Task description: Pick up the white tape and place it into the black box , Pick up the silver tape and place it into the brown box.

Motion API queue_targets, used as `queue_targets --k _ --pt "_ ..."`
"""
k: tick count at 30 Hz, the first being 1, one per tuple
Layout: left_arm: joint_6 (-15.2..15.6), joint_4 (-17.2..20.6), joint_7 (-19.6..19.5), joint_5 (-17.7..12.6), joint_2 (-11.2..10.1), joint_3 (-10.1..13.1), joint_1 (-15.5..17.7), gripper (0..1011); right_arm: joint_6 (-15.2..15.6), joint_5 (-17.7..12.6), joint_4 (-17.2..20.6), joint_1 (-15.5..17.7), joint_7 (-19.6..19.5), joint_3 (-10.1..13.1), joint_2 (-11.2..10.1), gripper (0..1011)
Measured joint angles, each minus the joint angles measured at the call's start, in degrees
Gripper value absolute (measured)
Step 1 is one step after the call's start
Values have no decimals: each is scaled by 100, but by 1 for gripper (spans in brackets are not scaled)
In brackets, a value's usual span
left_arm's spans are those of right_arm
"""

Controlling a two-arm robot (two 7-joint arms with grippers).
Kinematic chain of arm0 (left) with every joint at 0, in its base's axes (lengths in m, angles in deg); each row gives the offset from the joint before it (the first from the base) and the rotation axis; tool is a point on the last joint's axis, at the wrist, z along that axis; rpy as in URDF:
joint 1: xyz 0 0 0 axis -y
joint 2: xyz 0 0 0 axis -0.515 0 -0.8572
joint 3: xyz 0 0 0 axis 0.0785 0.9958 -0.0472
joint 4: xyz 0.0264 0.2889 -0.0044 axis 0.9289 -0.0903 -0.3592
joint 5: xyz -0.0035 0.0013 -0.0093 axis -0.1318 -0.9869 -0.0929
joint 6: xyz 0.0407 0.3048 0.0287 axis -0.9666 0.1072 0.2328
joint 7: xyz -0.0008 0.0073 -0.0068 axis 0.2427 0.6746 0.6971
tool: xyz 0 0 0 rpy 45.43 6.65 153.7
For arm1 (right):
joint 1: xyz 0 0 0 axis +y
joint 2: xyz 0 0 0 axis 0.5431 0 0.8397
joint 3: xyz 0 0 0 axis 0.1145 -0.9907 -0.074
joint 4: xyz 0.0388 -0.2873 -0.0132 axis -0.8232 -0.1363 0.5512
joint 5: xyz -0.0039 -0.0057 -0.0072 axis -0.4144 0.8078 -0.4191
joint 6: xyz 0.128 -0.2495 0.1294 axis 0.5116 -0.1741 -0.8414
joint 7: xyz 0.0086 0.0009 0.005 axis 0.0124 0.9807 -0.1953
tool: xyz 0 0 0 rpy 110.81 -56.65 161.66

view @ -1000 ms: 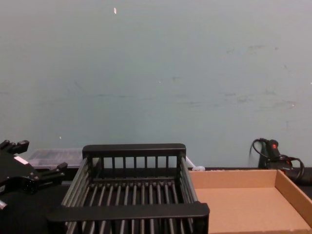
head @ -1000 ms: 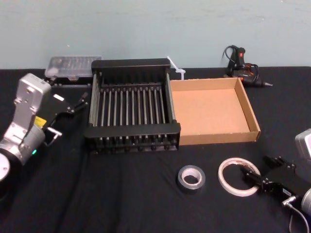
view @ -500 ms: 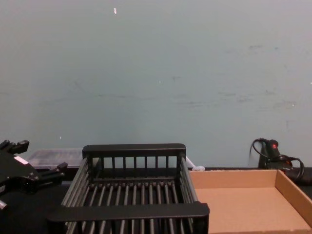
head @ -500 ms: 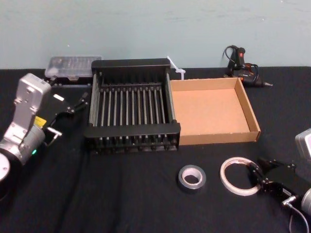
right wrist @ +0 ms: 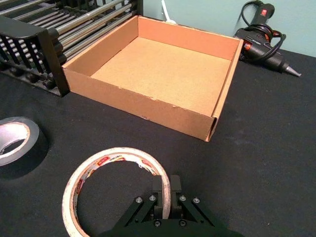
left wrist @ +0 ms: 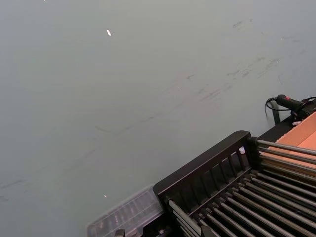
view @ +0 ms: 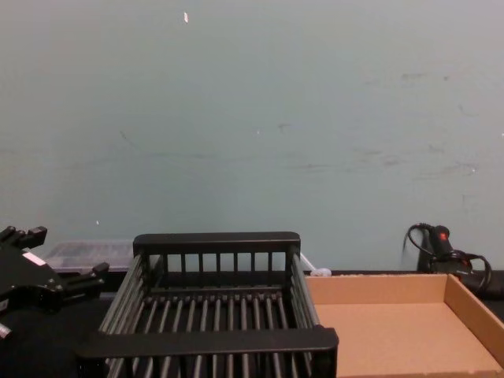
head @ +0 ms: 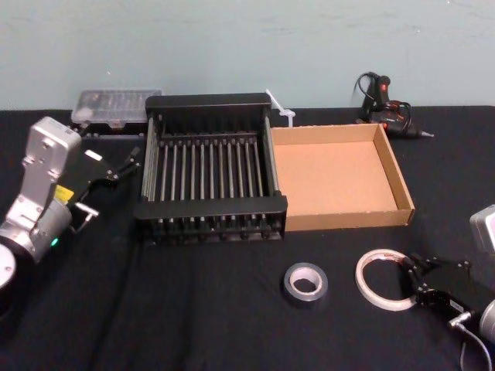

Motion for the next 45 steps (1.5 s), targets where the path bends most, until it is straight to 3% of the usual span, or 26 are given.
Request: queue_targets --k 16,26,45 --pt "0 0 0 0 0 0 0 1001 -6 3 0 4 3 6 3 98" --pt "0 0 0 0 0 0 0 1001 -313 85 96 135 185 167 93 98" --pt "0 0 0 0 0 0 0 1001 -580 143 206 256 372 365 180 98"
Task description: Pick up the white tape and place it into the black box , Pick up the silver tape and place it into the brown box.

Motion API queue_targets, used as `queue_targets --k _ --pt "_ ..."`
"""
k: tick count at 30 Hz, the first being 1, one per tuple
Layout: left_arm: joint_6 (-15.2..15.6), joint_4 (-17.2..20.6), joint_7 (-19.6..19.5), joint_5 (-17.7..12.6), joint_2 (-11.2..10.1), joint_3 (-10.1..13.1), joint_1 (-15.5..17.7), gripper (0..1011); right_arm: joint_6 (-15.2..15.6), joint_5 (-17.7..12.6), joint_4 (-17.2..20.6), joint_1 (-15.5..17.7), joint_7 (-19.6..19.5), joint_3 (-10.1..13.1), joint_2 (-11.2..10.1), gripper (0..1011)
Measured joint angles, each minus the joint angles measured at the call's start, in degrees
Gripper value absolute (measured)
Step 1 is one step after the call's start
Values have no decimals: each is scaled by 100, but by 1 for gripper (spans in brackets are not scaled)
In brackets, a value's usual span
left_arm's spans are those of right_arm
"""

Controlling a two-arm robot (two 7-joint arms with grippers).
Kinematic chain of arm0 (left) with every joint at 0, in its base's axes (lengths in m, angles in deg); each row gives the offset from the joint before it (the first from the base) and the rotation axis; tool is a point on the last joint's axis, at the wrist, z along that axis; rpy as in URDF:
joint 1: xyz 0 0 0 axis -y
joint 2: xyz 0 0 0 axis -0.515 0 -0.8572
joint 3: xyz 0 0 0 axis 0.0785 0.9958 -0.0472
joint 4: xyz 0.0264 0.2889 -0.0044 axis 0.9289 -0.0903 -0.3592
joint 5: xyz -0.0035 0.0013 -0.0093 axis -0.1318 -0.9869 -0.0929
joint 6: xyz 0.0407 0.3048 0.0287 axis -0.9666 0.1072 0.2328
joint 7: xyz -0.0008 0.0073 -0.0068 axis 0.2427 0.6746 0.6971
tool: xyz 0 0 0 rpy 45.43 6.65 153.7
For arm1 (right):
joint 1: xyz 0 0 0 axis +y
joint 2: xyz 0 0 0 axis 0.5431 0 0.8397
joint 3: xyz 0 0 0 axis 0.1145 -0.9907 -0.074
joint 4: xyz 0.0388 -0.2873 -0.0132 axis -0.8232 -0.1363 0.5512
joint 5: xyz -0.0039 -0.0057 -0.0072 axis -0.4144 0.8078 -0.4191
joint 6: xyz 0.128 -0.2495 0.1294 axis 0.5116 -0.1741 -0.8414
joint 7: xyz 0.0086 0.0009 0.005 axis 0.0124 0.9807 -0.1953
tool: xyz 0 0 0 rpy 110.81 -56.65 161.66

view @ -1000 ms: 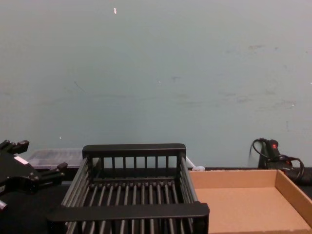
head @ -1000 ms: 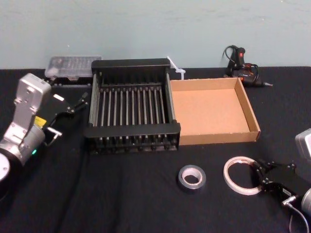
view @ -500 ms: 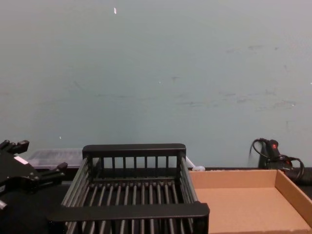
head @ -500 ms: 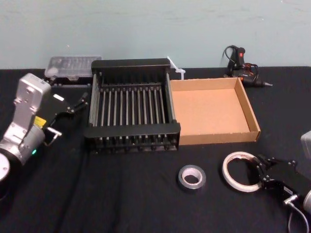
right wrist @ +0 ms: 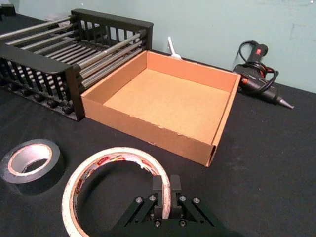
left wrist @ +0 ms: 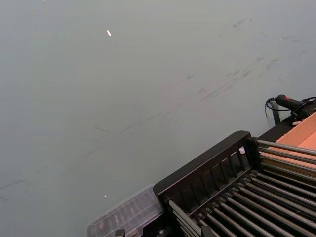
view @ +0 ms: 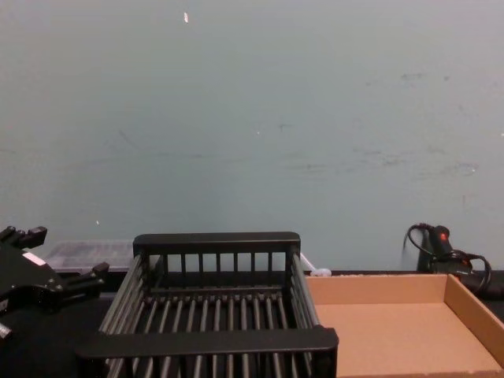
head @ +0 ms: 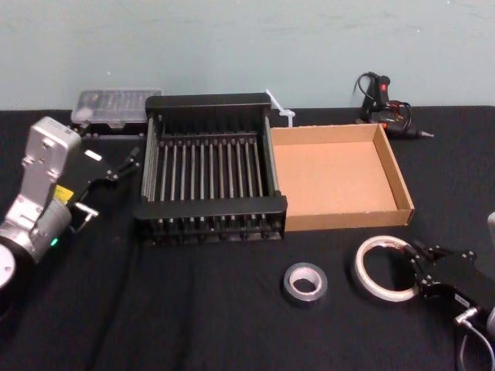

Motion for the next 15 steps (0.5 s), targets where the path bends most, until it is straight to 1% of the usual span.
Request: queue_targets --k 4,10,15 --pt "0 0 0 0 0 0 0 1001 -91 0 3 14 32 25 10 98" --pt "0 0 0 0 0 0 0 1002 -304 -19 21 48 81 81 33 98" --pt "0 0 0 0 0 0 0 1001 -554 -84 64 120 123 167 68 98"
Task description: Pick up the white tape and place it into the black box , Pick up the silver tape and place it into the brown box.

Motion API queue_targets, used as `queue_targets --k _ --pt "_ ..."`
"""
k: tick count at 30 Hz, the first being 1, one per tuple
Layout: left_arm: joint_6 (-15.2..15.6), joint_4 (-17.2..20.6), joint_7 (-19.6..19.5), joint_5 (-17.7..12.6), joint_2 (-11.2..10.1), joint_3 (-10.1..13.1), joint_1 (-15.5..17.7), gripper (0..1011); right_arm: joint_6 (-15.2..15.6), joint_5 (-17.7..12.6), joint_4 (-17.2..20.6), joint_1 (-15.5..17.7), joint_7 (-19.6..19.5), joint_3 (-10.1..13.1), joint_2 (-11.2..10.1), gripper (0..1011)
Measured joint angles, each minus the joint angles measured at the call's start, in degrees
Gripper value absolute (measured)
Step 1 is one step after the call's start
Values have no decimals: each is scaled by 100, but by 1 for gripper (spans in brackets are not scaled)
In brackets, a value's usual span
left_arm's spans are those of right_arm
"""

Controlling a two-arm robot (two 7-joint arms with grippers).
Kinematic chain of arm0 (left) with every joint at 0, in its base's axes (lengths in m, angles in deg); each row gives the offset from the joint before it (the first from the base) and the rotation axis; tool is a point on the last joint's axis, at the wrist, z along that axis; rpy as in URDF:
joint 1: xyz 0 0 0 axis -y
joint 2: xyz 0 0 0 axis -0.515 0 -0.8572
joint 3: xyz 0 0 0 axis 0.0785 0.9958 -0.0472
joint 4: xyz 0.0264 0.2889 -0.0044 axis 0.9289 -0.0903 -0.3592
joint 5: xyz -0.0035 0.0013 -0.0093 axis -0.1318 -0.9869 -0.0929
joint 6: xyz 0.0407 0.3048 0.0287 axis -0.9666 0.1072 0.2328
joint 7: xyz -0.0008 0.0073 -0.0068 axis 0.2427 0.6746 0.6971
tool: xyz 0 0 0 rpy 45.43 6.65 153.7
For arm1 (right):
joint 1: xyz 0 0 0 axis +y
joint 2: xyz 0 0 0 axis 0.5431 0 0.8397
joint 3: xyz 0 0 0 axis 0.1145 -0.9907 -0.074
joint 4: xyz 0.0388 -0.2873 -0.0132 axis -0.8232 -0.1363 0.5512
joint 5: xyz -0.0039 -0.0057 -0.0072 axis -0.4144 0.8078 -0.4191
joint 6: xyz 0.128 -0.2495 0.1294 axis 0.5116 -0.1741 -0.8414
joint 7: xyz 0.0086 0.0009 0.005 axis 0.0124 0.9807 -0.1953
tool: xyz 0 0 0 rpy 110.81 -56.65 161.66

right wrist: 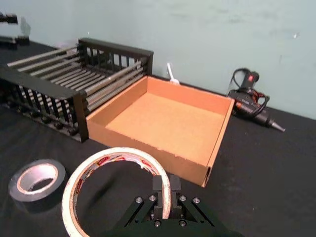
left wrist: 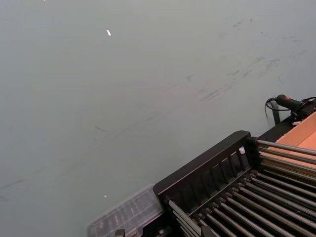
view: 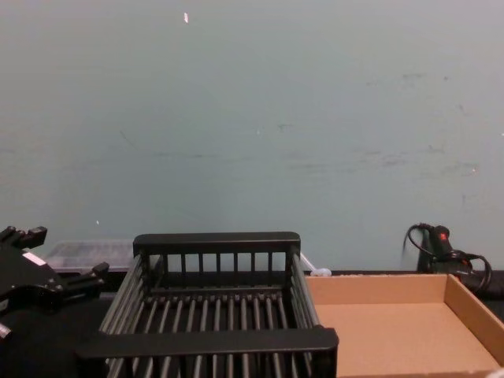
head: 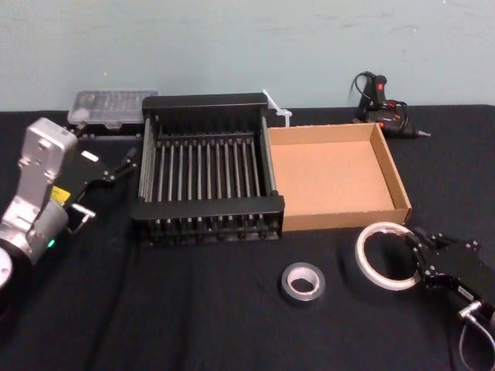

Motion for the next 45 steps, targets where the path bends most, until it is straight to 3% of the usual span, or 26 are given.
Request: queue_targets --k 13,21,34,45 --pt "0 0 0 0 0 0 0 1001 -559 -1 60 131 48 132 91 98" --pt "0 0 0 0 0 1 0 1001 -620 40 76 130 72 162 116 98" --pt "0 0 0 0 0 0 0 1001 -263 28 153 -132 96 41 144 98" --pt "0 0 0 0 0 0 0 1001 257 -51 83 -692 79 -241 191 98"
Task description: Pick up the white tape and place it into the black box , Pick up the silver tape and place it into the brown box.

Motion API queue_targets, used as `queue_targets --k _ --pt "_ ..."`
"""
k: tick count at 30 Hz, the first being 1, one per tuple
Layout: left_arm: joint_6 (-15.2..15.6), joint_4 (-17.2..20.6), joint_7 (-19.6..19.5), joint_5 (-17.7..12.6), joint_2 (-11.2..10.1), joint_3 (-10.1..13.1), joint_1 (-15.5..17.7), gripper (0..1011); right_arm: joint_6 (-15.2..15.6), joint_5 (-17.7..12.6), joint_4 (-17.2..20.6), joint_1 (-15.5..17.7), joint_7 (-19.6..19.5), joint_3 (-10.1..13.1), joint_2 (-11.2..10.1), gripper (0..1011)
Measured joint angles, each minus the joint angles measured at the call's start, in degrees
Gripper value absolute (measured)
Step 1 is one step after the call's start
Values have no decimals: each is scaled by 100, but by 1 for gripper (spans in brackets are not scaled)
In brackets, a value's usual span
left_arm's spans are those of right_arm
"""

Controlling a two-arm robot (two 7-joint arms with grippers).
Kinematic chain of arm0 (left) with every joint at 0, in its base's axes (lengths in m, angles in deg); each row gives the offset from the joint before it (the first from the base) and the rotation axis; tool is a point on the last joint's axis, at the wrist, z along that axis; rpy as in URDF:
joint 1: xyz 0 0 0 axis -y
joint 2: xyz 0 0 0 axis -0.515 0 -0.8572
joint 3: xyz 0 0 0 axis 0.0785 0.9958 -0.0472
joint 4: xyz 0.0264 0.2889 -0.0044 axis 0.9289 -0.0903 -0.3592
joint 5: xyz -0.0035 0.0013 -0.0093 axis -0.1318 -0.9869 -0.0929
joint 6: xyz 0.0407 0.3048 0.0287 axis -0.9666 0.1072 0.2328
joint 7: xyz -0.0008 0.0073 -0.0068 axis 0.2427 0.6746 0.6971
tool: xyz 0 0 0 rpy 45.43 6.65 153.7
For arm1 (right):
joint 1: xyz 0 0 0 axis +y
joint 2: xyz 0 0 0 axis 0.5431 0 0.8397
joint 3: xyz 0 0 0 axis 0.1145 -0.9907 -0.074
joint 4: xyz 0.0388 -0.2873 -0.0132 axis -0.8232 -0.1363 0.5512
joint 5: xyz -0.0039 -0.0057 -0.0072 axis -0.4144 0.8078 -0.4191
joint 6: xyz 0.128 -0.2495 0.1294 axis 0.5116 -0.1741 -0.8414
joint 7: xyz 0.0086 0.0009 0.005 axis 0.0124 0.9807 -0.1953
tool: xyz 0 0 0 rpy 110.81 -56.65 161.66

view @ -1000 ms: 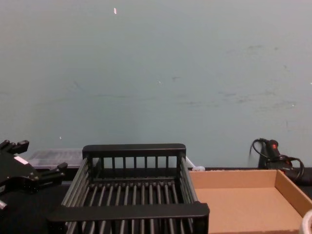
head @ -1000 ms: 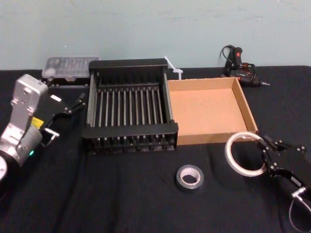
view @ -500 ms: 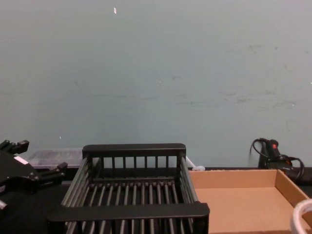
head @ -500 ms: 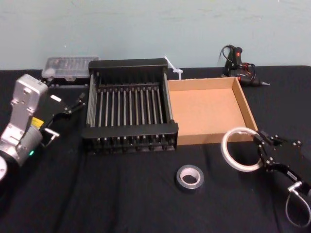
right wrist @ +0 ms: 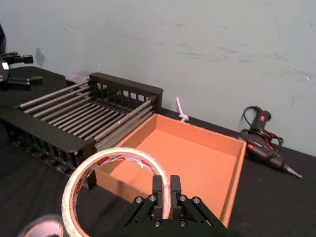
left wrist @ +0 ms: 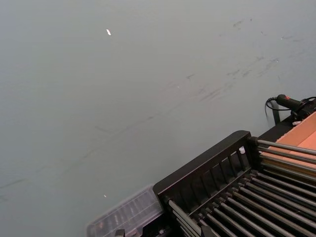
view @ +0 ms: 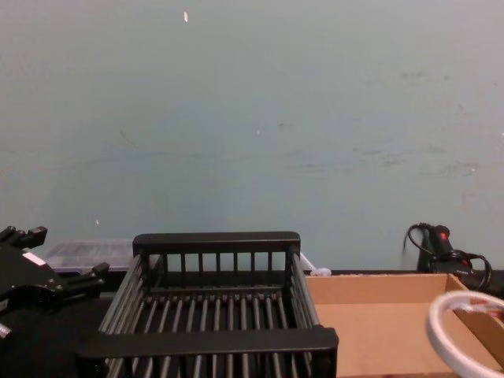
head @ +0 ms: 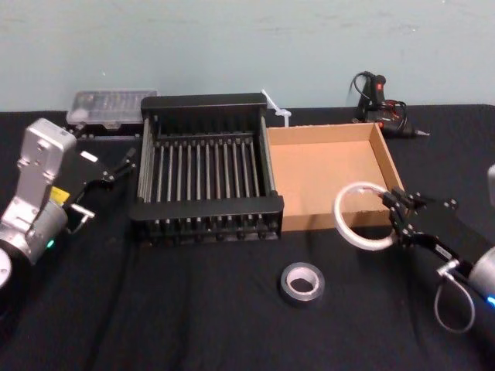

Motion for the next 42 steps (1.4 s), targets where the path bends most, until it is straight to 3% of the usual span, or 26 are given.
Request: queue_targets --k 27,42 --pt "0 0 0 0 0 0 0 1001 387 206 -671 -1386 -141 -831 468 98" --pt "0 0 0 0 0 0 0 1001 527 452 -1332 -2237 -138 -1293 872 98"
